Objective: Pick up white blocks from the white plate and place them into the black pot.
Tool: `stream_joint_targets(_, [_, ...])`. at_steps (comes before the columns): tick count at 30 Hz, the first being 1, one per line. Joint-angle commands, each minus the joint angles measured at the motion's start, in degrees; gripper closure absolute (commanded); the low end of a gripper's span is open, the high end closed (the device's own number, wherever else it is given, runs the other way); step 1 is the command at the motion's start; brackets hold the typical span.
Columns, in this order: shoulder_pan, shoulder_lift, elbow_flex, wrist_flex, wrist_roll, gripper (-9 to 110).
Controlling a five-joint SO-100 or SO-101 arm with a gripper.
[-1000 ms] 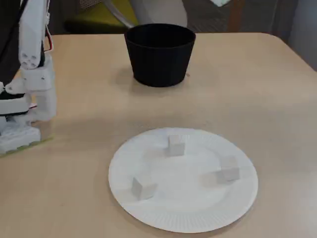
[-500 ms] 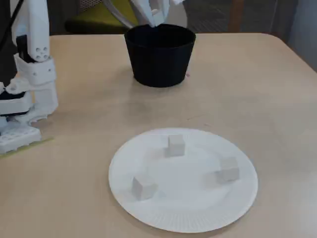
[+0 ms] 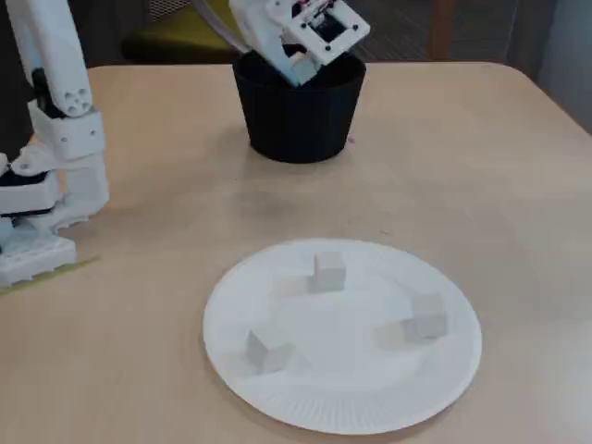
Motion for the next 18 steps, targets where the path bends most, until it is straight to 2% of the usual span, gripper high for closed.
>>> stream_joint_targets(1, [-1.14,4.04,-0.09,0.35,-1.85,77])
stream_joint_targets(4, [-1.67,4.66,-0.09,1.49,-2.02,68])
stream_joint_targets(7, [-0.97,5.54,-0.18,3.16,-2.37,72])
stream_joint_targets(10, [4.04,7.03,-3.60,9.67,-4.31,104])
stream_joint_targets(13, [16.79,10.55,-7.21,19.51,-9.76,104])
stream_joint_targets(18, [43.51,16.70,-6.15,23.47,-11.87,104])
